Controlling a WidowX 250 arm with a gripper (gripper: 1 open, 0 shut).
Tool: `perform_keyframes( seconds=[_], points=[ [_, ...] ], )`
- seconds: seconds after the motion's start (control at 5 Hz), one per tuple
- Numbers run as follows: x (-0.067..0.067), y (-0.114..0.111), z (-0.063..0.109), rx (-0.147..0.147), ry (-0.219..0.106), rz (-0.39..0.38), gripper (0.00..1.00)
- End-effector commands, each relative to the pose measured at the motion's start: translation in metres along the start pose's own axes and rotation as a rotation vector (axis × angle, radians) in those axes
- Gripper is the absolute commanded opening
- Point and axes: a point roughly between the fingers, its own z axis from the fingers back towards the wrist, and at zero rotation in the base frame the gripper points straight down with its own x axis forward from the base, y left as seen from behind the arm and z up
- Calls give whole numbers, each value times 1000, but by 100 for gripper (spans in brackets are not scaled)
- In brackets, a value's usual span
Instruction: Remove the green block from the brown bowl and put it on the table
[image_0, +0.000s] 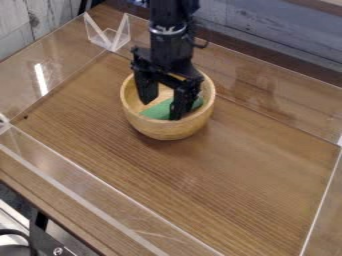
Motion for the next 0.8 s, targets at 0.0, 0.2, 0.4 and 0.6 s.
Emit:
perform_keyframes(
  seconds=[0.0,0.2,0.4,0.6],
  points=[
    [13,9,3,11,-48,7,100],
    [21,14,0,12,-67,15,100],
    [27,10,1,7,-80,-40,100],
    [33,7,1,3,-83,-84,100]
  ],
)
